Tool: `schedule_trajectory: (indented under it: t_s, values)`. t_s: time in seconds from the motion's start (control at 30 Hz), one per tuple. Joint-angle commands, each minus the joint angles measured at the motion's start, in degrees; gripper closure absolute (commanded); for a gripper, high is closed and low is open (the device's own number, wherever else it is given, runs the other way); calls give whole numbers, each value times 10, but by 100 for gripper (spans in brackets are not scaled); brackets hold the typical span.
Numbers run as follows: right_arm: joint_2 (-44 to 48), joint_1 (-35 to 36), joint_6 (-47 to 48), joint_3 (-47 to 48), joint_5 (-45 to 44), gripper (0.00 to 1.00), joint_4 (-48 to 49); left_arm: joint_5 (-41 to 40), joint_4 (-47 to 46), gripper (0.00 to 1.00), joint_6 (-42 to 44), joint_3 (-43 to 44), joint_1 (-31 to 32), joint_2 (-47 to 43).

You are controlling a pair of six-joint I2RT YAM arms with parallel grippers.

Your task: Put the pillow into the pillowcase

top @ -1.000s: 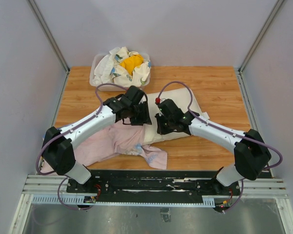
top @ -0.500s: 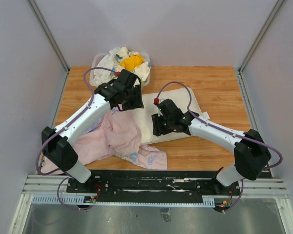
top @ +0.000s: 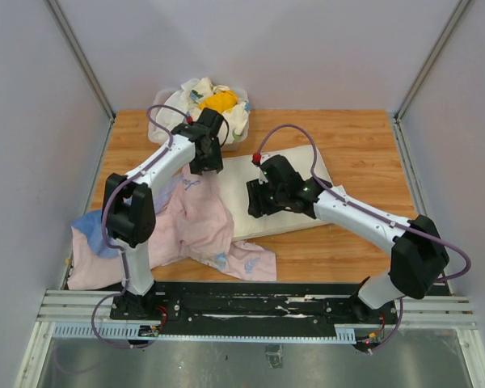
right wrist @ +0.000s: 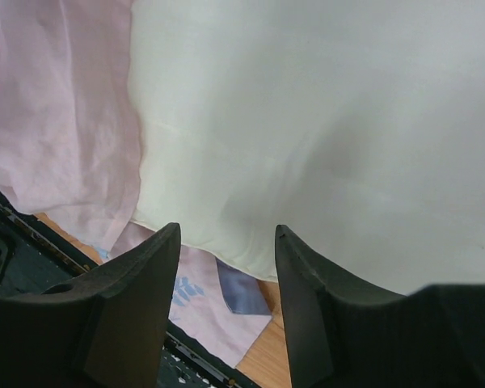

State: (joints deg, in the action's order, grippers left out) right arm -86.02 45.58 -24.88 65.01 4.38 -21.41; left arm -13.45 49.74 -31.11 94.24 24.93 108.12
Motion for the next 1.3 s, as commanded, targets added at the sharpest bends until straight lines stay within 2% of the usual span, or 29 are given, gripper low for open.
schedule_trajectory:
  t_s: [0.0,0.1,0.17,0.23,0.37,0.47,0.77,1.07,1.13,1.27]
  values:
    - [13,-15,16,36,-12,48,-15,-49,5,43,18,58,-10,35]
    - [5,-24,19,57,-11,47,-17,-63,12,43,26,90,-14,66]
    - [-6,-32,21,77,-12,47,-16,-66,10,46,28,101,-16,80]
    - [-28,-42,21,100,-11,46,-14,-60,2,57,31,106,-16,89]
    - [-89,-63,38,165,-17,45,-21,-54,7,85,30,108,-16,101]
    - [-143,-79,48,221,-16,44,-34,-51,0,98,29,95,-16,90]
    - [-306,-100,63,364,-23,41,-79,-7,-10,100,36,90,-16,56]
    - [-409,-107,68,416,-34,39,-98,28,-14,100,36,115,-17,69]
    - [-424,-107,63,416,-23,46,-99,36,-10,100,35,124,-17,75]
    - [-436,-106,52,404,7,83,-93,60,-20,100,30,128,-17,74]
